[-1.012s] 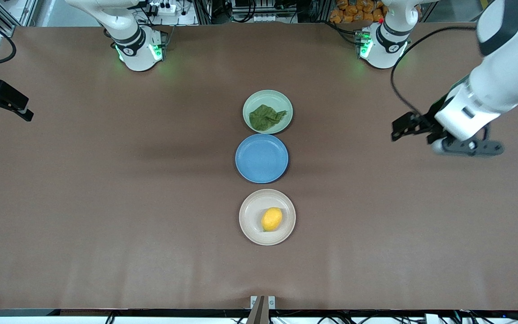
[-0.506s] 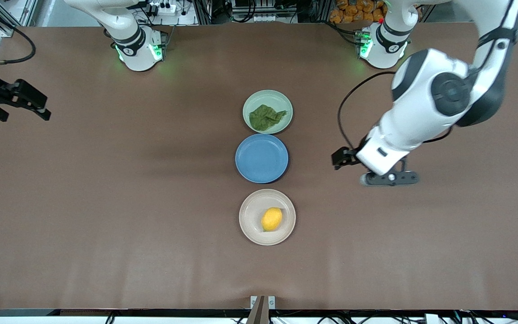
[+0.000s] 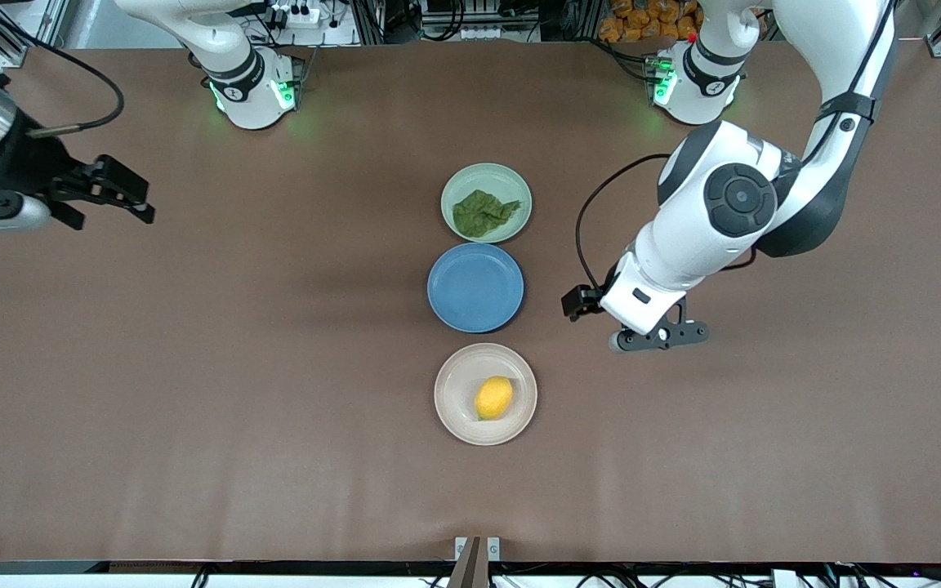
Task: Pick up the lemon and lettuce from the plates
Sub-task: 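Lower the left gripper over the lettuce while the right gripper advances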
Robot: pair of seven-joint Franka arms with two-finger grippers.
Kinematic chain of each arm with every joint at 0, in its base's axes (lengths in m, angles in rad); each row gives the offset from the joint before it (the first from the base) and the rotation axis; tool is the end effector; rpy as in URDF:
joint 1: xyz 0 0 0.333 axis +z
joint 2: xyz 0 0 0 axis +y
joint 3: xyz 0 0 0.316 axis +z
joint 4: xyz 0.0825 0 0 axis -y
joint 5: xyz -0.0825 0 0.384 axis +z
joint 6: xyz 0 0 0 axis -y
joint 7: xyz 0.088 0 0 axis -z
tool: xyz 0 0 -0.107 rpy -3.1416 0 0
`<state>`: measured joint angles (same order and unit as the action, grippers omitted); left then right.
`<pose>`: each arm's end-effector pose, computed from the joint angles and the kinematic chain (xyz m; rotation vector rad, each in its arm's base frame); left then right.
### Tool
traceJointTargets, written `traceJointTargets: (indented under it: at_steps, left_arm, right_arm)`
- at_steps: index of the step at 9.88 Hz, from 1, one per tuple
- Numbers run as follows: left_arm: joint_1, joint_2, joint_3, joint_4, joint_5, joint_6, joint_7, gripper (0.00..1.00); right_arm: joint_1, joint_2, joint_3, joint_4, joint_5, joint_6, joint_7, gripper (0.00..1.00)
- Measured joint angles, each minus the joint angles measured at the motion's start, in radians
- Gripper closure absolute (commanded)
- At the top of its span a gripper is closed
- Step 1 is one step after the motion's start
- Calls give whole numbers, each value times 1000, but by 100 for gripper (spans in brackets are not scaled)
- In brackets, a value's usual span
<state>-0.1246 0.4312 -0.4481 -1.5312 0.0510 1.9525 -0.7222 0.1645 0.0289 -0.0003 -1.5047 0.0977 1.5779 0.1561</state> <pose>0.5930 -0.3275 0.4311 3.0033 0.2561 -0.0831 0.5556 0.1026 0.6407 -3.0378 -0.0145 -0.0428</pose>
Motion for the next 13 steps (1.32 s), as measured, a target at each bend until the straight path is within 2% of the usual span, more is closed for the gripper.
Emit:
traceJointTargets:
  at_steps: [2,5,7,10,13]
  left_arm:
    - [-102,-12,-15,-94,83,-20,-119,0]
    - [-230,-14,-18,-219,112,-20,-236,0]
    - [-243,-18,-27,-263,112,-20,-268,0]
    - [-245,-32,-69,-314,112,6,-351,0]
    - [-252,-36,-124,-385,93,175,-496,0]
  right_arm:
    - [74,17,2,-2,1,12,121,0]
    - [214,62,3,-7,1,41,327,0]
    - [255,101,3,-8,0,64,359,0]
    - [255,143,-4,-9,0,150,378,0]
    - [271,196,-3,-9,0,208,409,0]
